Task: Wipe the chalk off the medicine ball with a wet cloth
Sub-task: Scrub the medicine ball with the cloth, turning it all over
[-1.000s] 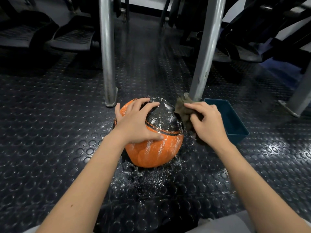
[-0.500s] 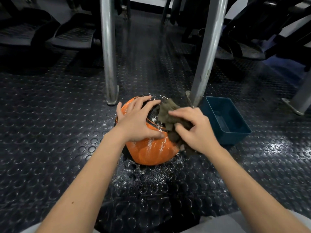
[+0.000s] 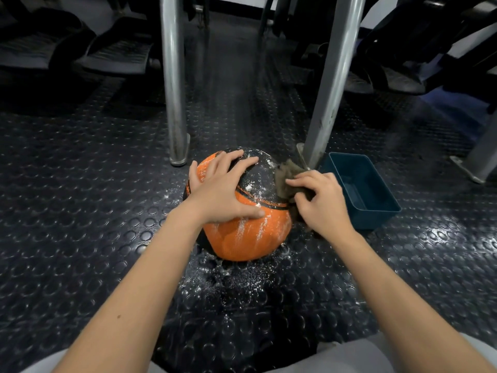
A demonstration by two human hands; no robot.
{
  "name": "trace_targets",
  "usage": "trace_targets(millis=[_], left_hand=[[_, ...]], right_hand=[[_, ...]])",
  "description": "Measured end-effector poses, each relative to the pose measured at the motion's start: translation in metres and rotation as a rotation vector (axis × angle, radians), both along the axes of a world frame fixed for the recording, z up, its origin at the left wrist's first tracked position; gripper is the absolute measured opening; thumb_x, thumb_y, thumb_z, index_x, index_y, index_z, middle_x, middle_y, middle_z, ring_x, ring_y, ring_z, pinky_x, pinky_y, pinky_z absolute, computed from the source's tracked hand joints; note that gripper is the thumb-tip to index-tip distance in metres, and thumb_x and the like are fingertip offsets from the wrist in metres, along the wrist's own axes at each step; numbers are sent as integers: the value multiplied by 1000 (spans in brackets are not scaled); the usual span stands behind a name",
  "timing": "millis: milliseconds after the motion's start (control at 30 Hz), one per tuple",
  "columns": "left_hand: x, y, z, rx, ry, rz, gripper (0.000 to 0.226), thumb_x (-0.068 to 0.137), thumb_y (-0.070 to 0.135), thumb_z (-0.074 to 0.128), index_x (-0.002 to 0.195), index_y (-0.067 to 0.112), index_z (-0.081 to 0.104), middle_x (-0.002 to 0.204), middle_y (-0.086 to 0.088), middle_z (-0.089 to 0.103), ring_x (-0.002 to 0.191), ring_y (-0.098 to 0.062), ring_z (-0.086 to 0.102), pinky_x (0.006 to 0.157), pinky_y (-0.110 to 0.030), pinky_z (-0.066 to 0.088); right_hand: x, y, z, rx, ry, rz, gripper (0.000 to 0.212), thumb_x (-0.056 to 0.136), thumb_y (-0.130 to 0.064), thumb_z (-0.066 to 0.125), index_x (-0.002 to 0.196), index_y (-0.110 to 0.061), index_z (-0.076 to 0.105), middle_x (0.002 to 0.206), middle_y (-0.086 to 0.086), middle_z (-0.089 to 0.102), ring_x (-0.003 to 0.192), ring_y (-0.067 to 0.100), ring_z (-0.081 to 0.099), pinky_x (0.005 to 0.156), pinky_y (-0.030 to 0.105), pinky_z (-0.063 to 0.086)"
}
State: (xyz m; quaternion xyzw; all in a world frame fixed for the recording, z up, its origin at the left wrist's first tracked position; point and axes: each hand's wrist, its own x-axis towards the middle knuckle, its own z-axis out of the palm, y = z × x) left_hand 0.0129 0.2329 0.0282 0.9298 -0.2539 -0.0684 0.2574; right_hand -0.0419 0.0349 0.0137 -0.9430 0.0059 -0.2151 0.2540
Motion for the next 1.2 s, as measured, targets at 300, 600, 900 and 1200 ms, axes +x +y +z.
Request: trace_targets(millis=[300,600,900,1200], left_hand=[[2,1,0,-17,1,21,98,63,60,75,143,50,19,155,17,7,144,-8,-2,112,-54,-15],[1,0,0,-21,-2,25,98,63,60,75,144,48,19,155,16,7,145,-10,-3,112,-54,-15],[1,0,0,-34,13,6,99,64,59,76,144,48,19,155,16,7,144,-11,-5,112,-53,-16],[2,-1,0,-33,8,-3,99,65,59,75,144,47,18,155,15,6,144,-11,-6,111,-53,-17]], right_hand=[[-3,16,3,27,-168,159,26,73,-19,53,84,-16,76,93,-4,70,87,18,55,84,17,41],[0,22,13,82,-254,111,28,75,-14,53,92,-14,75,97,-6,67,92,13,51,89,10,36],[2,1,-7,102,-204,-89,28,76,-17,50,87,-11,75,91,-1,69,88,15,48,85,25,43],[4,-2,-10,51,-99,-89,23,81,-9,54,91,-12,74,95,-3,68,89,13,45,85,29,42]])
